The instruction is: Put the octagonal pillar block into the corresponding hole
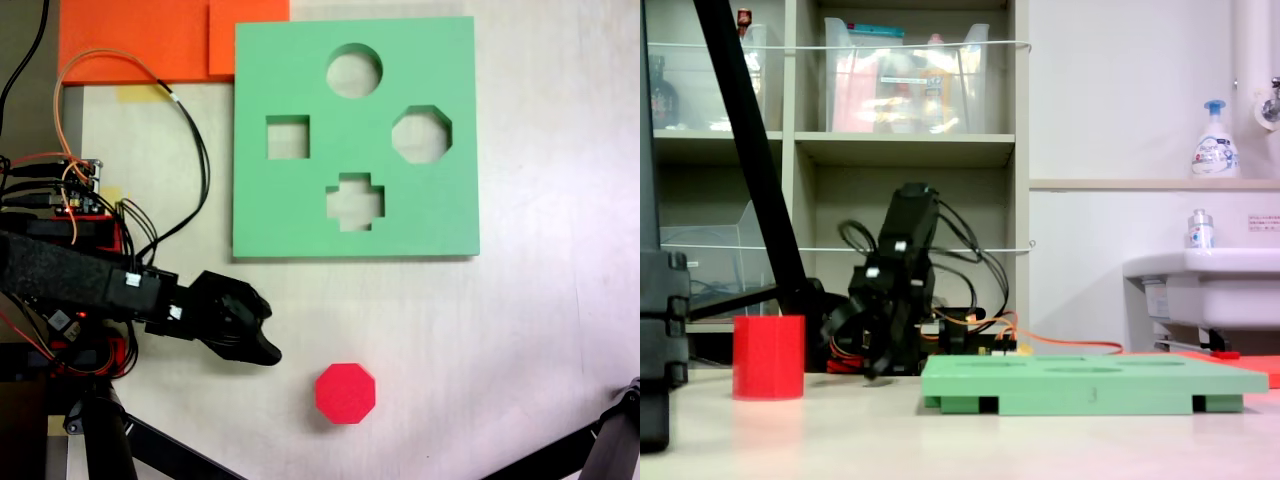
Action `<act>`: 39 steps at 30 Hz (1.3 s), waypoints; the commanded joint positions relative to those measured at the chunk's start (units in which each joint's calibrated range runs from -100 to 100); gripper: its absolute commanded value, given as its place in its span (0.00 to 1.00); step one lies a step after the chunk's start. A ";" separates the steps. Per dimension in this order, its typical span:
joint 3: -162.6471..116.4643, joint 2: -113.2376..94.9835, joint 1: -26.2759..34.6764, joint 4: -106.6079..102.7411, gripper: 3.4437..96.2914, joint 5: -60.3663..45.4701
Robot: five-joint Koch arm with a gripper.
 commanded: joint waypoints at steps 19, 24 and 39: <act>100.55 66.08 -6.06 -87.62 0.62 12.26; 100.65 70.82 -7.33 -87.62 0.93 12.21; 106.83 88.98 -6.15 -79.43 0.93 13.33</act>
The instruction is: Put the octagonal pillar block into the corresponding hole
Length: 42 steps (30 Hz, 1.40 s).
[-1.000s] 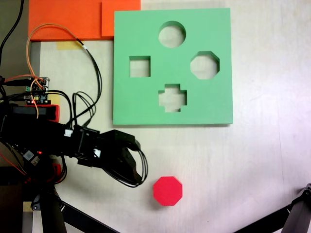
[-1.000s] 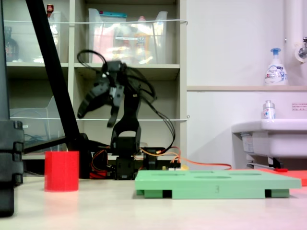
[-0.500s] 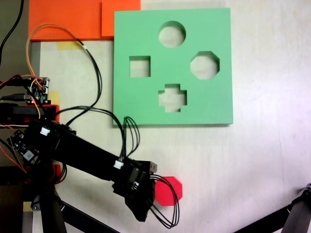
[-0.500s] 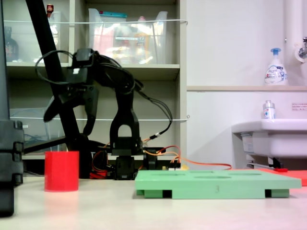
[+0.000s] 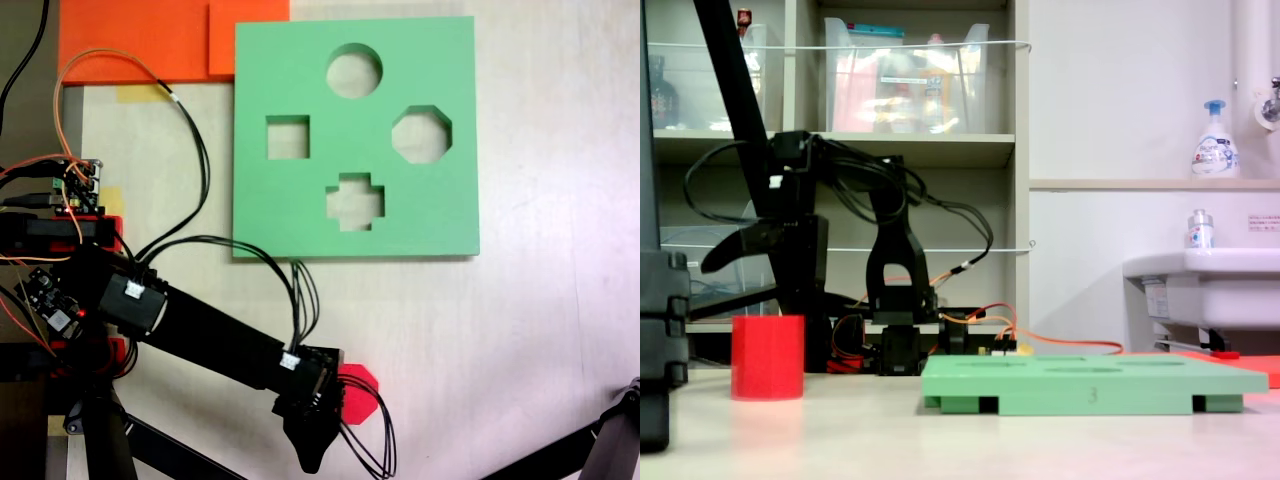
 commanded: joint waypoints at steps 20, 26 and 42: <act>6.83 11.36 1.76 7.92 0.92 3.37; 6.73 15.69 1.51 10.33 0.92 3.22; 3.54 19.74 1.17 6.67 0.37 3.22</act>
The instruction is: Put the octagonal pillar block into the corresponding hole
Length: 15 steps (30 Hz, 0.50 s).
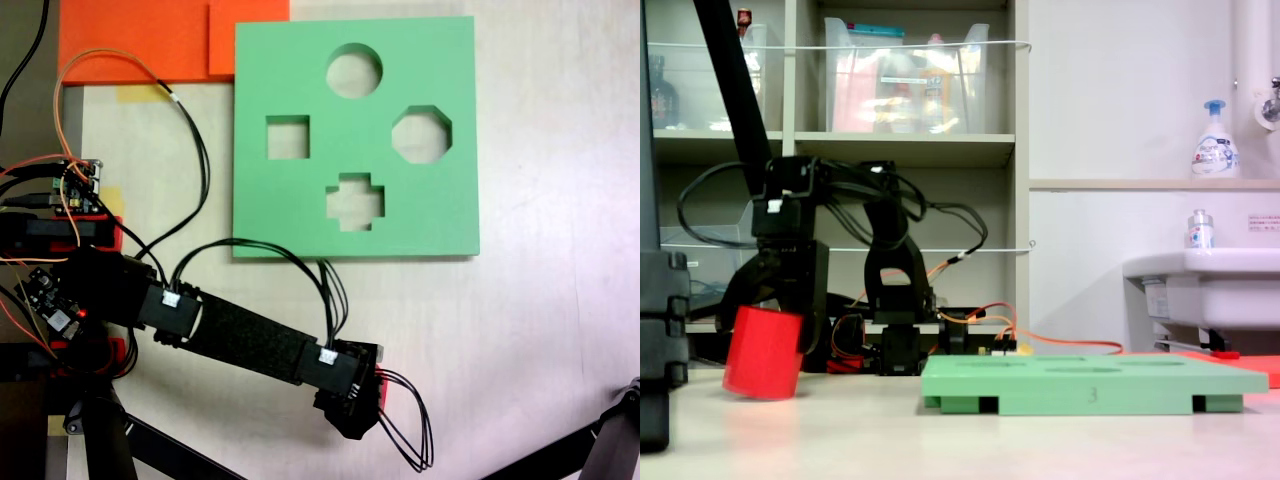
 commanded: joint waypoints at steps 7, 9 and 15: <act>-0.08 -6.96 -0.20 -10.72 0.22 1.12; 0.02 -11.71 0.49 -13.61 0.22 2.59; 6.10 -27.07 4.74 -13.90 0.22 7.28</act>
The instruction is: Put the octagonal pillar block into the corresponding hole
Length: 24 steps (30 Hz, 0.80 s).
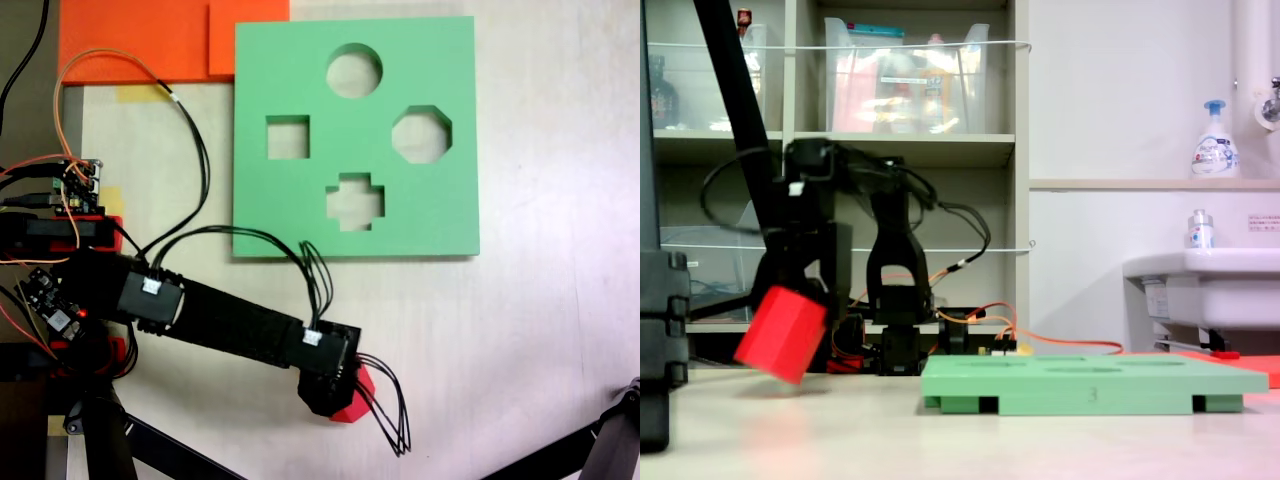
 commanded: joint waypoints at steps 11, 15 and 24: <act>22.43 -10.53 14.95 -3.03 0.23 14.31; 32.70 4.13 18.90 -3.03 0.23 16.90; 42.47 24.94 24.08 1.68 0.23 20.32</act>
